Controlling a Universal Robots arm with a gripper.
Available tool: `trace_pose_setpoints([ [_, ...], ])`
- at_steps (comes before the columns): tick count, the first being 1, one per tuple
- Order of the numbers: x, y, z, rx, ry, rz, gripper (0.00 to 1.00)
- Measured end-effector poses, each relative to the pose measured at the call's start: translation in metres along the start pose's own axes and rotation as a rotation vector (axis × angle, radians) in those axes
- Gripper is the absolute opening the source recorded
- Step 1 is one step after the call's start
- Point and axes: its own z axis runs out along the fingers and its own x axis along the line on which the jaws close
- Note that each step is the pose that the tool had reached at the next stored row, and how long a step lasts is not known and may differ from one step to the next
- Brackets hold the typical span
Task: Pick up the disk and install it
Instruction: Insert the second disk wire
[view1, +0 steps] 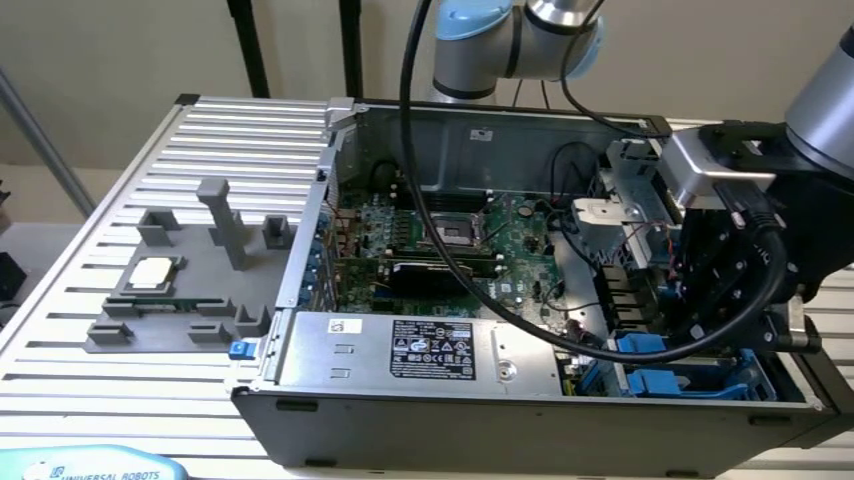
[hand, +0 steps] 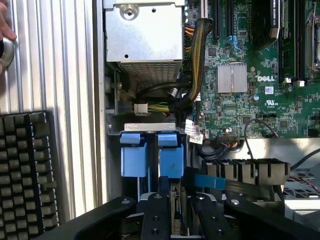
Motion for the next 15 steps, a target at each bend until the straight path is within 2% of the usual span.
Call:
trace_pose_setpoints([
  [10,0.000,-0.0037,-0.0426,-0.0001,-0.0018,0.000,0.25],
  [15,-0.001,-0.0047,-0.0424,-0.0001,-0.0021,0.000,0.25],
])
